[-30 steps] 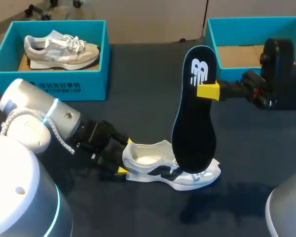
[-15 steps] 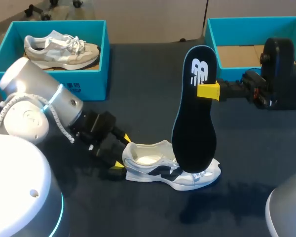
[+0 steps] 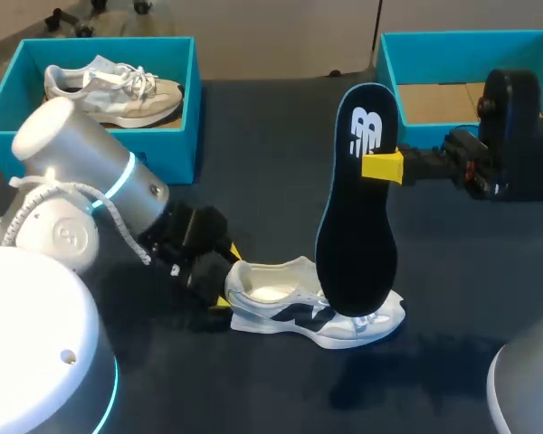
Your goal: Take the shoe out of the shoebox, open the shoe tongue, remove and reinsert the insole, then place the shoe into the shoebox
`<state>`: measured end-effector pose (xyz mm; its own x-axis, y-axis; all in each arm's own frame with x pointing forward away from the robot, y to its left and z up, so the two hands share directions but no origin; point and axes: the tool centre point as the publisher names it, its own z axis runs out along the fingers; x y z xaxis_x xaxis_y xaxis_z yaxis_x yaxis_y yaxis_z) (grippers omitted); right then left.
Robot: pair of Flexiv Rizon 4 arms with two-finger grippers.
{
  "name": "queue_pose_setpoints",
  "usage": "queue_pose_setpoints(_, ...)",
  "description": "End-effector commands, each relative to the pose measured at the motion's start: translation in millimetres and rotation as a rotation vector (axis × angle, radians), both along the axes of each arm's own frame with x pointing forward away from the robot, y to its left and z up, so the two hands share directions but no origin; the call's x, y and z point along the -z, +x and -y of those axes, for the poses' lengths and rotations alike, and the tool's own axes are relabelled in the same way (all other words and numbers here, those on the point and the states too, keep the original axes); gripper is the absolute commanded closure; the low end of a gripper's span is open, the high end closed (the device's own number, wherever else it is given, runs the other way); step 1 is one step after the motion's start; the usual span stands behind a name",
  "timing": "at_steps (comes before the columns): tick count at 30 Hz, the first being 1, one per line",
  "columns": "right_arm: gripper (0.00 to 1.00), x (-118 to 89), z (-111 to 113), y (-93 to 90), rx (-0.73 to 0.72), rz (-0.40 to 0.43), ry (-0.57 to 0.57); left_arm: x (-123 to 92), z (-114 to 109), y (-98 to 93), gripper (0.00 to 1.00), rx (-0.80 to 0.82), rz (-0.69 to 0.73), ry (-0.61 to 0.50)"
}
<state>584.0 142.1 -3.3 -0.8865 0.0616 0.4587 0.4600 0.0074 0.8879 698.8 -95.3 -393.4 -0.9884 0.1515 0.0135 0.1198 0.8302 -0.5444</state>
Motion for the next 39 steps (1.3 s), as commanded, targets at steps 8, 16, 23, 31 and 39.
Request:
queue_pose_setpoints(8, 1.00, 1.2, -2.5, 1.1, 0.000, -0.002, -0.001, -15.8, 3.7, -0.4, 0.00, -0.025, 0.019, 0.275)
queue_pose_setpoints(16, 1.00, 1.2, -2.5, 1.1, 0.000, -0.002, -0.001, -32.6, 8.5, -3.3, 0.00, -0.017, 0.052, 0.349)
queue_pose_setpoints(23, 1.00, 1.2, -2.5, 1.1, 0.000, -0.002, -0.001, -37.5, 11.0, -16.4, 0.00, 0.019, 0.088, 0.393)
queue_pose_setpoints(31, 1.00, 1.2, -2.5, 1.1, 0.000, -0.002, -0.001, -33.8, 12.2, -20.8, 0.00, 0.025, 0.082, 0.414)
queue_pose_setpoints(39, 1.00, 1.2, -2.5, 1.1, 0.000, -0.002, -0.001, -42.6, 17.3, -17.5, 0.00, 0.022, 0.084, 0.412)
